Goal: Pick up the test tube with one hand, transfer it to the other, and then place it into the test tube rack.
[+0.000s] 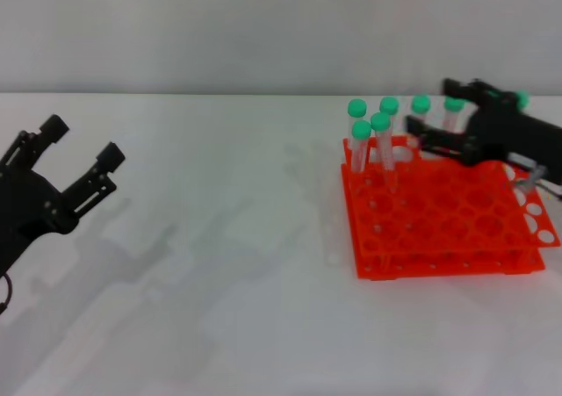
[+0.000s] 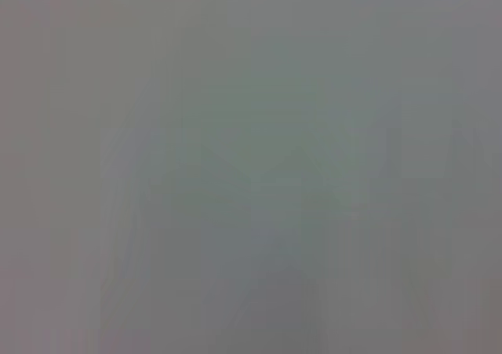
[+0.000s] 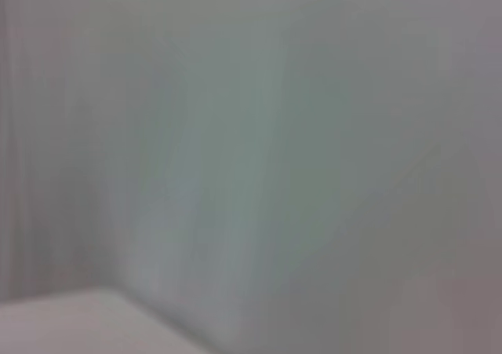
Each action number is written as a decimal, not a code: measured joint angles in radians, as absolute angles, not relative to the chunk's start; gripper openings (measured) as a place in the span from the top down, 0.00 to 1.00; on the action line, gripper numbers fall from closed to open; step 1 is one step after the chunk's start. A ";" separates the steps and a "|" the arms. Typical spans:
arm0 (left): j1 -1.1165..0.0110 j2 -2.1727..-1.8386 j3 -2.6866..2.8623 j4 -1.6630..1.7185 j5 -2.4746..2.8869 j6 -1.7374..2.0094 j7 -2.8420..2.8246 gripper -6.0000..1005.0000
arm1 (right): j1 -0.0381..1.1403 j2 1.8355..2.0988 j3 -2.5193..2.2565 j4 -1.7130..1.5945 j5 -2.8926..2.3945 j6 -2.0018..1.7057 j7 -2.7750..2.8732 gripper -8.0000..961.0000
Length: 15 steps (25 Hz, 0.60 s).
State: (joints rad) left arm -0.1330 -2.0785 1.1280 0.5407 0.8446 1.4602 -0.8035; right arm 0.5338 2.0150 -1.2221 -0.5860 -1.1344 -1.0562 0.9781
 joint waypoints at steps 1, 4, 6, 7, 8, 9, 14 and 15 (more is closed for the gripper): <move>-0.132 -2.078 1.120 0.540 0.844 1.465 -0.803 0.11 | 0.495 2.013 -1.220 -0.615 -1.121 -1.065 0.977 0.30; -0.130 -2.079 1.091 0.535 0.844 1.470 -0.802 0.11 | 0.392 2.012 -1.177 -0.676 -1.064 -1.112 0.945 0.18; -0.130 -2.079 1.072 0.526 0.844 1.469 -0.802 0.11 | 0.350 2.012 -1.115 -0.659 -1.021 -1.170 0.902 0.16; -0.132 -2.079 1.059 0.521 0.844 1.468 -0.802 0.11 | 0.330 2.011 -1.073 -0.628 -0.992 -1.220 0.878 0.15; -0.134 -2.078 1.046 0.516 0.844 1.466 -0.802 0.11 | 0.318 2.010 -1.029 -0.591 -0.972 -1.265 0.855 0.15; -0.137 -2.078 1.032 0.508 0.843 1.465 -0.802 0.11 | 0.309 2.009 -0.987 -0.553 -0.954 -1.311 0.832 0.14; -0.155 -2.078 0.978 0.454 0.828 1.463 -0.784 0.11 | 0.303 2.007 -0.783 -0.360 -0.939 -1.488 0.711 0.13; -0.162 -2.077 0.974 0.443 0.826 1.462 -0.774 0.11 | 0.303 2.007 -0.754 -0.324 -0.939 -1.511 0.686 0.13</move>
State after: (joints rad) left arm -0.1620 -2.0766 0.9744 0.4431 0.8256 1.4621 -0.7742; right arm 0.3029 2.0069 -0.7544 -0.3244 -0.9390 -1.5107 0.6857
